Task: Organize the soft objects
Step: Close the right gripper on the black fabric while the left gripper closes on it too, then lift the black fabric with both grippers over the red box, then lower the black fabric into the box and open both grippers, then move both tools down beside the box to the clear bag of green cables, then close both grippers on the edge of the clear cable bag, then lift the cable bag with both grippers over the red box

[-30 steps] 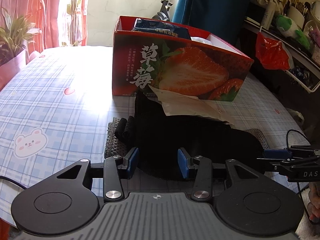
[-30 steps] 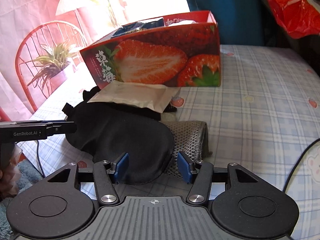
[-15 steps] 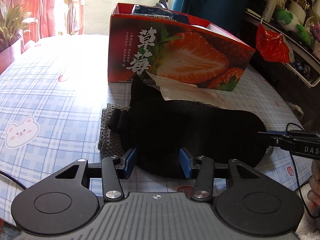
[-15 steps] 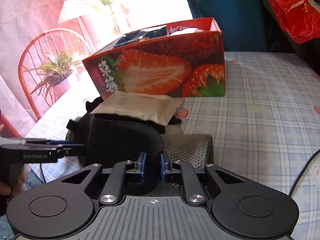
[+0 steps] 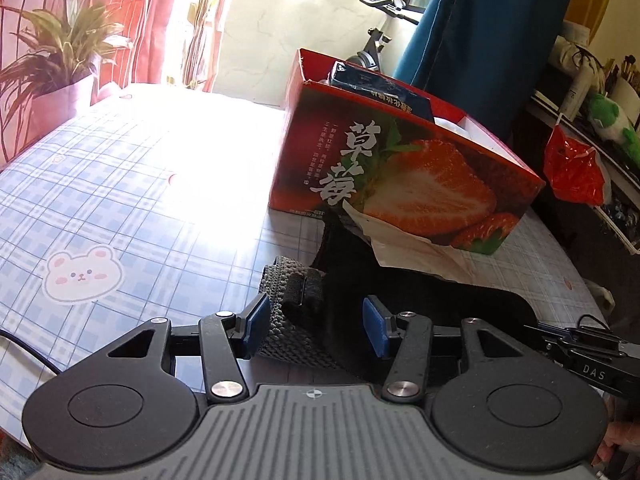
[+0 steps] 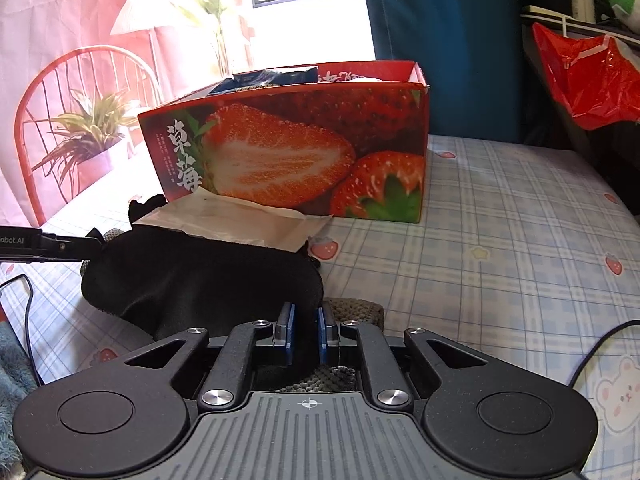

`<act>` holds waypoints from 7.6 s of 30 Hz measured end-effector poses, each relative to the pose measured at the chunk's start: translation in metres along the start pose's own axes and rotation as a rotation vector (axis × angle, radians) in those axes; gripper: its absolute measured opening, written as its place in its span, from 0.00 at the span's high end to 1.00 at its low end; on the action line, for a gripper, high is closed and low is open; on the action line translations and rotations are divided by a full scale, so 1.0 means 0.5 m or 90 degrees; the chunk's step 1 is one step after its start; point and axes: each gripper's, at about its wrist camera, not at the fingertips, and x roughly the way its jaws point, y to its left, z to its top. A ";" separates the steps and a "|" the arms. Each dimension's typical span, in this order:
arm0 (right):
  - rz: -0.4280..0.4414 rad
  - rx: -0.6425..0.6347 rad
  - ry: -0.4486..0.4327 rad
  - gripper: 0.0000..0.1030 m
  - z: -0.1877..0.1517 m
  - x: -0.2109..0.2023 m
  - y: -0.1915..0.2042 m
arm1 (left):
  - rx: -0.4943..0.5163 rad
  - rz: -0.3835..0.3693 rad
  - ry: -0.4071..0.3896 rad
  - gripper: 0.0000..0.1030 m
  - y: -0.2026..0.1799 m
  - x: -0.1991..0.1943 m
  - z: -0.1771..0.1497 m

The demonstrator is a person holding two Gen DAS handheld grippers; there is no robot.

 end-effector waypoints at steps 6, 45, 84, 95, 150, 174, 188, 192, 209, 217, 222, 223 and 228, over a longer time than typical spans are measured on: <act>0.000 0.004 0.003 0.89 -0.004 0.002 -0.003 | 0.039 -0.026 0.010 0.48 -0.021 0.020 0.015; 0.077 0.072 -0.083 0.92 0.002 -0.053 -0.022 | 0.033 -0.041 -0.057 0.92 -0.003 -0.038 0.007; 0.015 -0.089 -0.210 0.93 0.396 0.013 -0.027 | 0.149 -0.017 -0.179 0.93 -0.131 0.041 0.354; -0.001 -0.044 -0.079 0.93 0.377 0.148 -0.060 | 0.147 0.007 -0.037 0.93 -0.113 0.169 0.335; -0.009 -0.092 -0.038 0.01 0.106 0.090 0.028 | 0.263 0.056 -0.045 0.00 -0.121 0.057 0.133; 0.085 -0.046 -0.050 0.42 0.150 0.118 0.015 | 0.241 -0.006 -0.081 0.02 -0.076 0.051 0.125; 0.117 -0.003 -0.069 0.59 0.182 0.132 0.008 | 0.250 -0.059 -0.060 0.24 -0.083 0.098 0.131; 0.119 0.010 -0.068 0.59 0.186 0.134 -0.001 | 0.260 -0.064 -0.058 0.25 -0.085 0.127 0.142; 0.096 -0.087 -0.074 0.51 0.187 0.140 0.024 | 0.252 -0.095 -0.028 0.56 -0.087 0.178 0.139; 0.073 -0.172 -0.072 0.62 0.171 0.146 0.045 | 0.238 -0.093 -0.033 0.57 -0.090 0.183 0.143; 0.052 -0.196 -0.071 0.83 0.175 0.149 0.052 | 0.228 -0.091 -0.034 0.57 -0.092 0.178 0.148; 0.043 -0.199 -0.071 0.85 0.176 0.148 0.052 | 0.230 -0.092 -0.035 0.58 -0.094 0.175 0.150; 0.048 -0.192 -0.078 0.87 0.176 0.133 0.048 | 0.231 -0.097 -0.048 0.59 -0.104 0.152 0.159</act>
